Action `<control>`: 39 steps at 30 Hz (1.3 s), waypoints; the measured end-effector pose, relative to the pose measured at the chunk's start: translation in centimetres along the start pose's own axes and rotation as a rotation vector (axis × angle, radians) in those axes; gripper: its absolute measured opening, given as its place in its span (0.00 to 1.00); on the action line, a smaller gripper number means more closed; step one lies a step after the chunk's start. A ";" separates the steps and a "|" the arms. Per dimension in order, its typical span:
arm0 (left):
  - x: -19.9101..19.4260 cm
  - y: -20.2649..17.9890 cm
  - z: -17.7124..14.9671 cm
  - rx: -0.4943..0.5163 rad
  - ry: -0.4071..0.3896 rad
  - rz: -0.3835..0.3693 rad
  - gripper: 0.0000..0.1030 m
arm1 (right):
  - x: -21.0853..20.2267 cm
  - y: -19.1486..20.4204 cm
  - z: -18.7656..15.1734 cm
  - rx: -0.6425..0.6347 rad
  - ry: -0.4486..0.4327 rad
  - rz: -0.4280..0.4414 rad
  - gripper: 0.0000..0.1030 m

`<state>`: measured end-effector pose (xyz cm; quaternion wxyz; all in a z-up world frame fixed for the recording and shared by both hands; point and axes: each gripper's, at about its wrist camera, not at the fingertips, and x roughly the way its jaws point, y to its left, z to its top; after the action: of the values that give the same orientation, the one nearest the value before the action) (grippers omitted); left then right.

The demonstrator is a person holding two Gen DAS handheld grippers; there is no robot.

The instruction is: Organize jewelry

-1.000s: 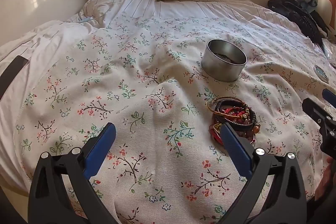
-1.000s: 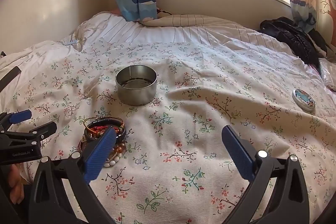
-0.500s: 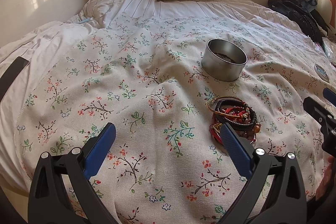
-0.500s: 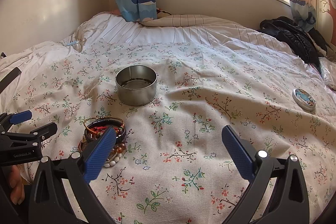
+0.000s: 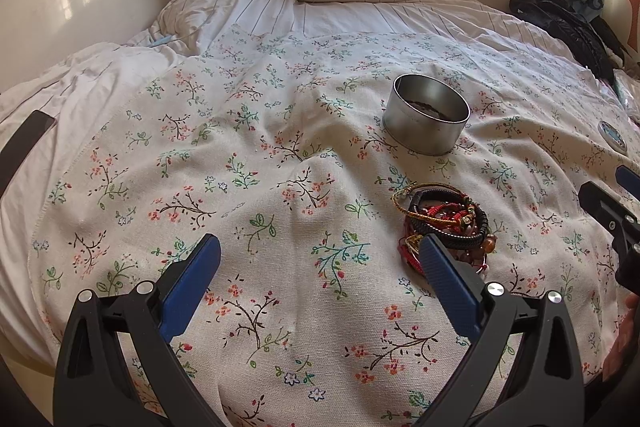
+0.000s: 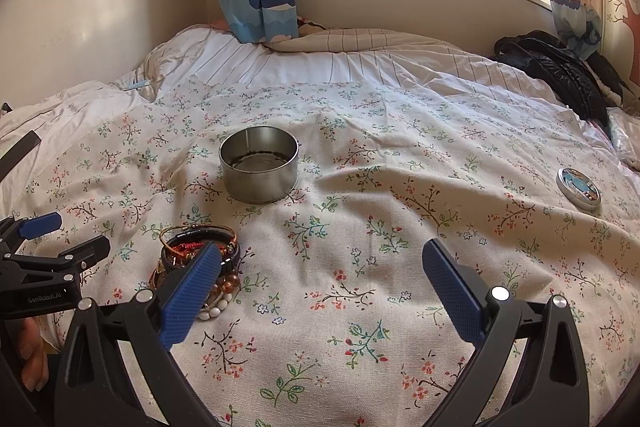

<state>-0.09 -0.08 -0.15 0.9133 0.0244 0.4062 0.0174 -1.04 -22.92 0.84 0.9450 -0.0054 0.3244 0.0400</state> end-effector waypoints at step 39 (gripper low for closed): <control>6.2 -3.6 2.9 0.013 0.122 -0.243 0.60 | -0.1 -0.9 -0.2 -0.016 -0.089 -0.035 0.94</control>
<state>6.30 -3.47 -3.04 0.8820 -0.0204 0.4612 -0.0945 -1.15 -23.86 0.71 0.9590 -0.0169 0.2816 0.0261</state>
